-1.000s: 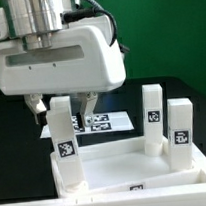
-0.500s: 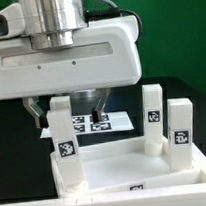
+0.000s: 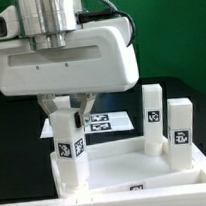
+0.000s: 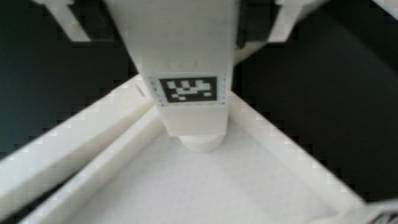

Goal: Assemble desk

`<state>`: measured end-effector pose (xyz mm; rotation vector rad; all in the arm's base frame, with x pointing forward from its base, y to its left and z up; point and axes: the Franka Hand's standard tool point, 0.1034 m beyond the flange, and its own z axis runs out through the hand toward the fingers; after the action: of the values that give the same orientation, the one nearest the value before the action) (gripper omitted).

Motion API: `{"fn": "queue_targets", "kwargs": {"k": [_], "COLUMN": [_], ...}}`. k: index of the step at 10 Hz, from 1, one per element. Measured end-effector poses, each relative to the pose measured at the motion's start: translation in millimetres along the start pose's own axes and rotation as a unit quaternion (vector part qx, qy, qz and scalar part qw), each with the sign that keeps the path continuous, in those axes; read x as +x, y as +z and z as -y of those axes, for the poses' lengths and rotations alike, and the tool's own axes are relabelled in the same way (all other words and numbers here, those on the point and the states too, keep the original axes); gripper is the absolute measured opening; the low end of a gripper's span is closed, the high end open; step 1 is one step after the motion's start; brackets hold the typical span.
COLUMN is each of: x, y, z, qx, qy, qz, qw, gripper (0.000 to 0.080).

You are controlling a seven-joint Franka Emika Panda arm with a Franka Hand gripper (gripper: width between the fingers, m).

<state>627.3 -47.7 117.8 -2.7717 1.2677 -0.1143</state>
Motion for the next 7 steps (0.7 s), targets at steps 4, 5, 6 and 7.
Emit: {"fn": "queue_targets", "kwargs": {"k": [4, 5, 6, 7], "x": [5.6, 4.0, 4.2, 3.9], "y": [1.5, 1.6, 1.6, 1.5], "z": [-1.9, -0.4, -0.7, -0.6], "qx": [0.007, 0.006, 0.006, 0.005], "qy": [0.327, 0.325, 0.327, 0.303], "qz": [0.027, 0.027, 0.027, 0.026], "qw": [0.945, 0.945, 0.945, 0.953], "gripper": [0.0286, 0.0286, 0.0286, 0.0286]}}
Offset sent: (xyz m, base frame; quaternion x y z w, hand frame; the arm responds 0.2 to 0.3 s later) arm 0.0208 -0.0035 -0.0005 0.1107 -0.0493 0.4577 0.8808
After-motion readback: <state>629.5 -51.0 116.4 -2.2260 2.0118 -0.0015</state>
